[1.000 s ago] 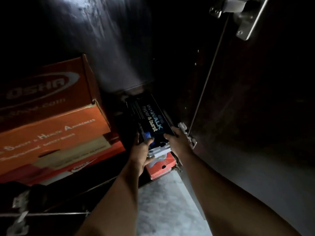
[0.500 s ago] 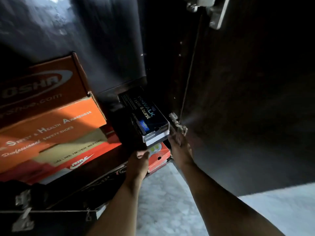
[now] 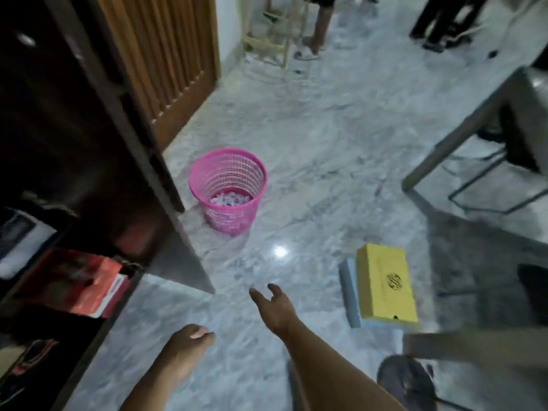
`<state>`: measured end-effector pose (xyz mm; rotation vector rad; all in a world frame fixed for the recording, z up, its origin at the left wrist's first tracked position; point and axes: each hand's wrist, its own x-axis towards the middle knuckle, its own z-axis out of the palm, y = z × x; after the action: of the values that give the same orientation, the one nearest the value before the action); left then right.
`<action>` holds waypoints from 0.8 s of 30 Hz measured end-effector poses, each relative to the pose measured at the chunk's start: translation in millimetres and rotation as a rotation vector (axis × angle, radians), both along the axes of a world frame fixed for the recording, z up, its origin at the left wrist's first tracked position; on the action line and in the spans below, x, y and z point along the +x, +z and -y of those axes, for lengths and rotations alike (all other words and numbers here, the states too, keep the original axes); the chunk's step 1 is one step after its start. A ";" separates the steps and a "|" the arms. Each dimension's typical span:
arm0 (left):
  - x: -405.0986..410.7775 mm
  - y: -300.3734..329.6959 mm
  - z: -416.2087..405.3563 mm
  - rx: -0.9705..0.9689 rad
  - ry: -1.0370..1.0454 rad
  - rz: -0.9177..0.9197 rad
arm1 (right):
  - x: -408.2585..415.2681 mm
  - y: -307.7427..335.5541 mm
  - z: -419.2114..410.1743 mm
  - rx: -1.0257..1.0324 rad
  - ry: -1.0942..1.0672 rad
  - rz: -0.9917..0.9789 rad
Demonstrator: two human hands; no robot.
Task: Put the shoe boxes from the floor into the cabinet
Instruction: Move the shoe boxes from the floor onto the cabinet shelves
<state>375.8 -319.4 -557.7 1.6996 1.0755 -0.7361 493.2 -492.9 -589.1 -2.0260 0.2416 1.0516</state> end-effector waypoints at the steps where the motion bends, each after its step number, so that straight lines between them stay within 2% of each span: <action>1: 16.7 -8.5 22.0 -0.022 -0.008 -0.012 | 13.2 -8.0 30.4 -0.030 -0.044 -0.002; 8: 145.4 -75.5 164.2 -0.074 -0.250 0.000 | 120.5 -72.4 223.2 -0.224 -0.287 0.050; 14: 258.6 -166.7 276.2 -0.159 -0.318 -0.046 | 211.6 -147.1 361.0 -0.337 -0.458 0.029; 19: 334.2 -256.7 355.0 -0.216 -0.391 -0.062 | 268.4 -211.1 438.1 -0.385 -0.522 0.002; 24: 375.1 -327.5 411.6 -0.269 -0.320 -0.047 | 292.9 -272.3 477.0 -0.280 -0.498 -0.069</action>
<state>750.9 -730.9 -885.2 1.6423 0.7033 -1.0777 786.0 -969.9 -861.4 -2.0166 0.9219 0.8004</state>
